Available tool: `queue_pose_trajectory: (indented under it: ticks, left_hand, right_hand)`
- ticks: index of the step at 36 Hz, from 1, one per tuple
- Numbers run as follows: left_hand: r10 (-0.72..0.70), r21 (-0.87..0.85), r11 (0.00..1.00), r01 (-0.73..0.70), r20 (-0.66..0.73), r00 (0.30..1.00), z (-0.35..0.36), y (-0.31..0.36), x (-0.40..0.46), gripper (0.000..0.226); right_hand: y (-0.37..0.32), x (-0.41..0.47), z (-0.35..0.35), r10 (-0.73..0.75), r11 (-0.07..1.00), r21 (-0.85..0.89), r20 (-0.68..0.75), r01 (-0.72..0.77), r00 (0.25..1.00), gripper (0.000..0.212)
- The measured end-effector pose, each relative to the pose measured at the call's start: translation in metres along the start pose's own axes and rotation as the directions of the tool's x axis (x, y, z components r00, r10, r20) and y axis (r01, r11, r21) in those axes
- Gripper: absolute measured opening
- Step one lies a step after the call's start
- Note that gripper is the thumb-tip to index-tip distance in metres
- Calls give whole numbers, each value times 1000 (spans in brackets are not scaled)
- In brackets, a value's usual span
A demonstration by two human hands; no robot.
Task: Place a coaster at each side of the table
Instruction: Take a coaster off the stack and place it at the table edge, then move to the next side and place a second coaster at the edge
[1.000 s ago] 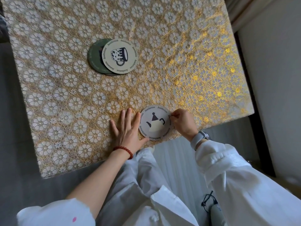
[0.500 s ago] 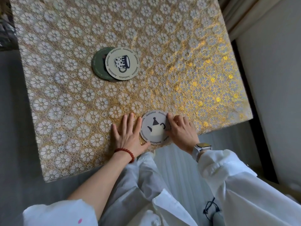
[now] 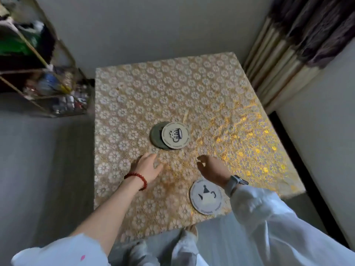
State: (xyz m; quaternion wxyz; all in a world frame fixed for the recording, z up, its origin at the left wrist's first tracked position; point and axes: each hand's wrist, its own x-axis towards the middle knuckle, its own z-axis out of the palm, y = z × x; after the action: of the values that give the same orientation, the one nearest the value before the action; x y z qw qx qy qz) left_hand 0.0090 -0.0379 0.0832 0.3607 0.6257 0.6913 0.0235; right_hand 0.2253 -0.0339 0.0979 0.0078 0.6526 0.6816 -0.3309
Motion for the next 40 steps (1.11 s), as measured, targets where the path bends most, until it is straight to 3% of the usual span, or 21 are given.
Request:
queue_pose_trajectory:
  ticks: [5,12,18,23,29,40]
  left_hand:
    - [32,-34,999,-38,-165,986,-88,-30,-10,46]
    - [115,-86,987,-138,-235,965,-170,-105,-25,43]
    - [216,-33,972,-232,-263,940,-238,-208,-38,38]
    - [236,54,972,-230,-193,952,-291,-264,-30,37]
    - [336,93,940,-327,-114,935,-323,-257,20,39]
    - [506,100,849,-519,133,852,-328,-188,140,40]
  right_hand:
    - [-85,13,-17,-100,994,26,-51,102,994,29]
    - [-198,27,11,-85,993,69,-200,100,976,25]
    - [-308,36,69,-16,981,185,-253,65,967,26]
    - [-371,40,91,53,970,244,-237,7,970,25]
    - [-385,50,81,170,951,301,-301,-75,938,31]
    - [-332,138,41,419,854,468,-362,-227,833,28]
